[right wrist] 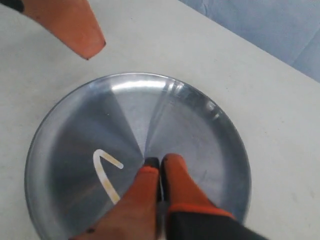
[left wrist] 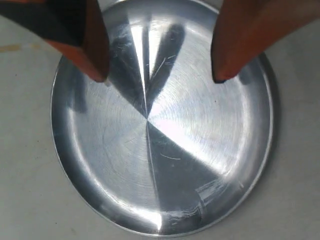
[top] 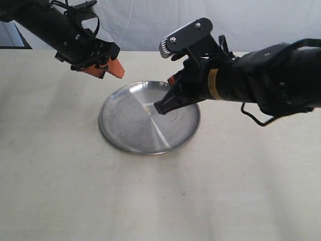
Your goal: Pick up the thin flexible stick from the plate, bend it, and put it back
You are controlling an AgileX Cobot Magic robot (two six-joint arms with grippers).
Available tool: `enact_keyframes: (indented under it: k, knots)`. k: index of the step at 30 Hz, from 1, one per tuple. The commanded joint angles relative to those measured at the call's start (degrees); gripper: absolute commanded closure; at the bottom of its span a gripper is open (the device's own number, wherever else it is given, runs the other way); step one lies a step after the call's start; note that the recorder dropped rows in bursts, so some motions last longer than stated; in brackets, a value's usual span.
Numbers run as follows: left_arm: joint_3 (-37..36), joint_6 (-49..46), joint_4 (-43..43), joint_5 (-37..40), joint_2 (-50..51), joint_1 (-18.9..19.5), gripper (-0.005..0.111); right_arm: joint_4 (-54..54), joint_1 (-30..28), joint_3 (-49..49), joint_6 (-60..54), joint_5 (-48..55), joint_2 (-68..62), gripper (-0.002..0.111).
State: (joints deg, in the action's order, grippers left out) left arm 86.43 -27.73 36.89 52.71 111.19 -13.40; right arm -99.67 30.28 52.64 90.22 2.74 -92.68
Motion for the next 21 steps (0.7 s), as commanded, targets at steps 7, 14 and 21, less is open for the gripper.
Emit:
enact_keyframes:
  k: [7,14,21]
  knots:
    - [0.4,4.7,-2.2,-1.4,-3.7,2.5,0.052,0.6,0.1,9.8,3.4,-0.1,-13.1,0.109]
    - [0.4,4.8,-2.4,-1.2,-4.6,3.7,0.052,1.8,0.1,13.7,3.5,0.0,-17.8,0.107]
    - [0.4,4.8,-2.5,-1.2,-4.6,3.7,0.052,4.9,0.0,14.7,3.6,3.0,-18.7,0.066]
